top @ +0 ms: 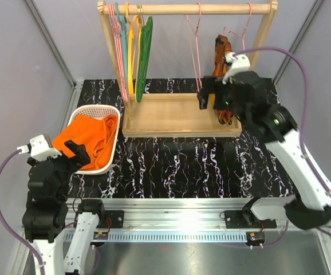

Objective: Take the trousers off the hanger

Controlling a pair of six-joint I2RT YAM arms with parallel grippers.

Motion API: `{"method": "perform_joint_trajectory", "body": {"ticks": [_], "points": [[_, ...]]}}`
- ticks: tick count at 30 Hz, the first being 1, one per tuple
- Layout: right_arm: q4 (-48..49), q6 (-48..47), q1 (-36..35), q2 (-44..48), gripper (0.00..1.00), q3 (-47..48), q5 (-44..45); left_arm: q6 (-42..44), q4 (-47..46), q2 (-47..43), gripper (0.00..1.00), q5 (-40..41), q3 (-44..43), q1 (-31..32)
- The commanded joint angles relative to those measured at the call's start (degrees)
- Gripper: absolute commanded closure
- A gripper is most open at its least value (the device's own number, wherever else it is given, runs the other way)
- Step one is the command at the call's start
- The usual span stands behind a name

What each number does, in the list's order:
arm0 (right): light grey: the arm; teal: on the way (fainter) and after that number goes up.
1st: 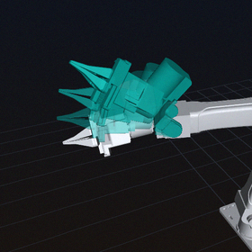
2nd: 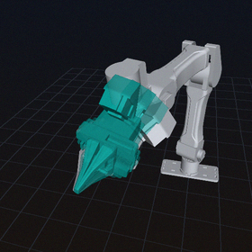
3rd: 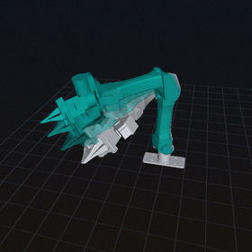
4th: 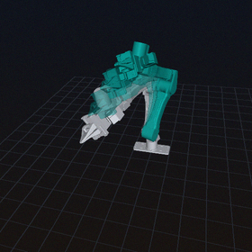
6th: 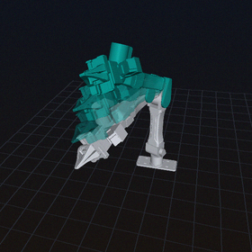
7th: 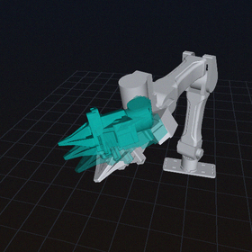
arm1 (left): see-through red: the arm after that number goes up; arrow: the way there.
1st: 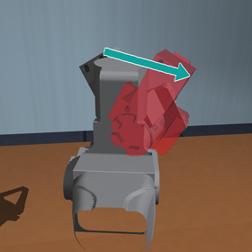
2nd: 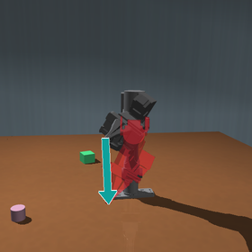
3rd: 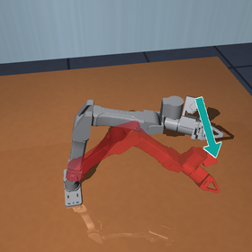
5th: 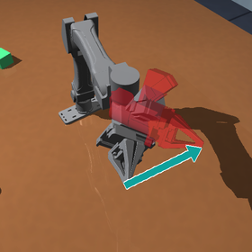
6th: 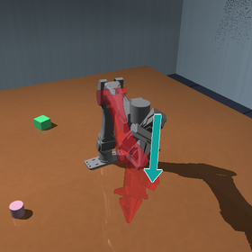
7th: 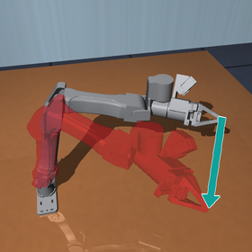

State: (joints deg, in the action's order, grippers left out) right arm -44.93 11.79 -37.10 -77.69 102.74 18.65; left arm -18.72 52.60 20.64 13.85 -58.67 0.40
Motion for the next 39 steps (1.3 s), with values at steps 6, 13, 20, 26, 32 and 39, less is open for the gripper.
{"method": "perform_joint_trajectory", "body": {"ticks": [6,13,20,26,32,39], "points": [[-2.8,2.9,0.2,22.6,0.01,-16.8,-3.1,6.3,3.4,-1.3,0.01,-1.3,-5.9,4.2],[-15.3,4.0,0.2,33.5,0.01,-23.1,7.3,10.5,4.0,-3.7,0.01,3.0,-3.6,9.1],[-22.2,6.8,0.2,39.5,0.01,-25.7,15.4,11.7,2.7,-6.5,0.01,7.9,-1.1,11.1],[-22.1,5.9,0.3,42.0,0.01,-27.9,16.4,11.4,2.8,-6.8,0.01,7.1,-0.9,11.1],[-21.4,5.3,0.2,42.9,0.01,-29.3,16.1,11.1,2.7,-8.2,0.01,7.8,-0.8,11.1],[-20.4,4.9,0.2,42.9,0.0,-29.9,15.9,11.2,2.5,-8.9,0.01,7.7,-0.7,11.1]]}}
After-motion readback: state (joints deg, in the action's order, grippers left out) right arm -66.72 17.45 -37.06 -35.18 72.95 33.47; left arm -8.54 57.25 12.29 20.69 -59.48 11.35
